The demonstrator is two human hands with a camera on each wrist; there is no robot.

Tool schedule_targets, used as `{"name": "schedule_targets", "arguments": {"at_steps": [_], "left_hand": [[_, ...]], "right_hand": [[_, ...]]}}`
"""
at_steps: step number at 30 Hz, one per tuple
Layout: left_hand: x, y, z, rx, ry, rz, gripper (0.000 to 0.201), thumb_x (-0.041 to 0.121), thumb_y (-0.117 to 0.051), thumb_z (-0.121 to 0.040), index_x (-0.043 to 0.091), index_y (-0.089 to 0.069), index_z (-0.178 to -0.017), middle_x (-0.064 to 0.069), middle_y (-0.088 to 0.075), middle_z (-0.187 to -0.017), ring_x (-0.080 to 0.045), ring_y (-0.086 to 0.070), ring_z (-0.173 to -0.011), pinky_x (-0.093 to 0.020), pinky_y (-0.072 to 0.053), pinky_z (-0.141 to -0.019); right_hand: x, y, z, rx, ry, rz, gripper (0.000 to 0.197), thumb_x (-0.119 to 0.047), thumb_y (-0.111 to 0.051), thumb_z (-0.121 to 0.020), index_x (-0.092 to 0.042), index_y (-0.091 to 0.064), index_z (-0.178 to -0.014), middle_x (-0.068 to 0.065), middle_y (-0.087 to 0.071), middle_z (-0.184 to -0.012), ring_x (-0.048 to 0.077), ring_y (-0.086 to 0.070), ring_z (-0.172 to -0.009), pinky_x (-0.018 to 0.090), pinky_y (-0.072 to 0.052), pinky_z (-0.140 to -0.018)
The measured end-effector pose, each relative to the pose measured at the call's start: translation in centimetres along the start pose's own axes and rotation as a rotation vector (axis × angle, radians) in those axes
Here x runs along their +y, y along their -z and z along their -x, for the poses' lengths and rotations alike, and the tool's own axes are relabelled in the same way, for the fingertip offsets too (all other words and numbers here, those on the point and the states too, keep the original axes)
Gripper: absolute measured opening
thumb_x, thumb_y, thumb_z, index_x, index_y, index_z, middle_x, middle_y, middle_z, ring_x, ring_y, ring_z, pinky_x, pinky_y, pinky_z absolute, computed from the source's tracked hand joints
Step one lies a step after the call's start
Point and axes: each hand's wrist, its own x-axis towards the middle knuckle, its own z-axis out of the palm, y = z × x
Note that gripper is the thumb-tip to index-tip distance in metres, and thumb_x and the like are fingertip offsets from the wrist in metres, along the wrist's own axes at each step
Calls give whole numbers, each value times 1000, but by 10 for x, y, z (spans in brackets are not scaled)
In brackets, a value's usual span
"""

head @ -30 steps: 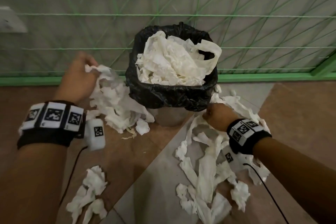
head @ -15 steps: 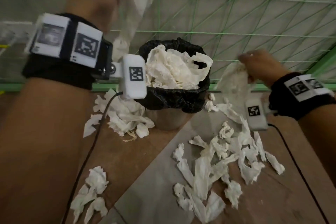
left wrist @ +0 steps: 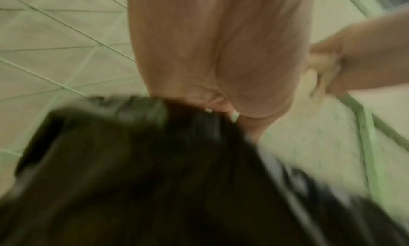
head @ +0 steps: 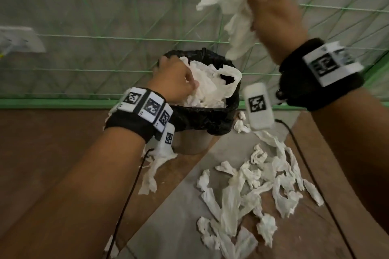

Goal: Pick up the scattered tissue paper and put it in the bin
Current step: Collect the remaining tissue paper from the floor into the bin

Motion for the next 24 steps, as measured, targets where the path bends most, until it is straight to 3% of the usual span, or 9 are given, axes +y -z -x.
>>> {"name": "schedule_targets", "arguments": {"at_steps": [2,4,6,9,11,14,17,20,24], "left_hand": [[-10,17,0,49,14,133,15,40,-58,-80,38,-71,-87,1,-61,-114,-30,-46,-121,-47,-37,-105],[-24,36,5,141,69,465,21,23,-55,-83,33,-71,-94,2,-66,-98,-18,-60,-94,-28,-49,-82],[-48,46,11,323,190,638,24,11,-52,-83,26,-69,-86,7,-63,-84,-8,-55,-70,-24,-43,-66],[-92,33,18,446,401,630,25,10,-48,-76,26,-65,-69,4,-64,-80,-15,-57,-79,-29,-43,-78],[-118,9,22,348,483,519,21,11,-49,-78,23,-66,-82,-6,-67,-93,-26,-61,-91,-35,-48,-84],[-148,-41,30,78,546,326,52,25,-67,-76,33,-52,-126,-17,-53,-131,-35,-57,-111,-44,-49,-94],[-159,-90,45,-188,580,133,92,62,-71,-64,50,-25,-143,-12,-14,-159,-40,-26,-142,-51,-34,-110],[-165,-131,62,-329,453,-244,78,78,-52,-67,44,-37,-136,-8,-32,-146,-39,-41,-131,-52,-38,-104],[-169,-151,76,-293,290,-538,42,50,-46,-86,24,-59,-116,-6,-59,-113,-27,-61,-100,-42,-50,-90]], "right_hand": [[11,-27,8,-205,-87,215,30,-44,-41,-96,-15,-47,-97,11,-52,-106,28,-55,-94,41,-48,-78],[25,-47,25,-447,-158,440,39,-45,-41,-96,-9,-50,-110,15,-43,-123,31,-47,-110,39,-41,-90],[33,-63,44,-608,-110,615,48,-48,-38,-96,-8,-52,-119,20,-39,-128,36,-39,-121,42,-35,-100],[35,-77,63,-934,-18,643,58,-53,-28,-99,-6,-56,-80,11,-53,-83,25,-48,-79,39,-38,-81],[27,-76,70,-1061,-59,569,59,-56,-23,-99,-13,-43,-65,-1,-42,-67,18,-40,-66,35,-35,-78],[6,-61,65,-1038,57,500,48,-54,-20,-100,-22,-51,-82,-6,-54,-91,20,-51,-96,35,-37,-98],[-11,-31,49,-824,148,412,46,-43,-25,-103,-13,-58,-115,3,-61,-117,20,-55,-109,38,-42,-100],[-10,-1,26,-514,111,92,33,-26,-35,-101,-7,-63,-107,10,-67,-108,21,-63,-94,30,-50,-77],[72,19,17,-263,-331,-51,15,-9,-45,-87,-11,-60,-87,15,-64,-81,25,-64,-68,26,-41,-57]]}}
